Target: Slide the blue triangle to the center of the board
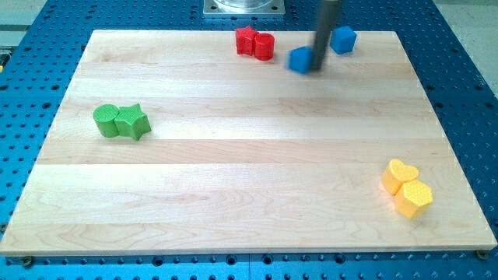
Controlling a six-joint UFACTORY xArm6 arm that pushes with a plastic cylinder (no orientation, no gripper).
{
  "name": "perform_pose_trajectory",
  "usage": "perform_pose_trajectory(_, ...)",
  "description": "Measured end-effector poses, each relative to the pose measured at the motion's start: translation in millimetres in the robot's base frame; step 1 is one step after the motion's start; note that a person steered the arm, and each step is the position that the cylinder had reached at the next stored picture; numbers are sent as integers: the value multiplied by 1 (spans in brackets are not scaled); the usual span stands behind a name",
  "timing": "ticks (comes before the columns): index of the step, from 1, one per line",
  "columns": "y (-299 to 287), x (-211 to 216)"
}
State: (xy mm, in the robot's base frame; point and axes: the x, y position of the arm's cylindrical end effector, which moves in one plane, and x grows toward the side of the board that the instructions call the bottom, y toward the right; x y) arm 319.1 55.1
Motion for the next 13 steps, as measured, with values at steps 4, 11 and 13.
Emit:
perform_pose_trajectory(4,-72,-32)
perform_pose_trajectory(11,-65,145)
perform_pose_trajectory(13,-108,154)
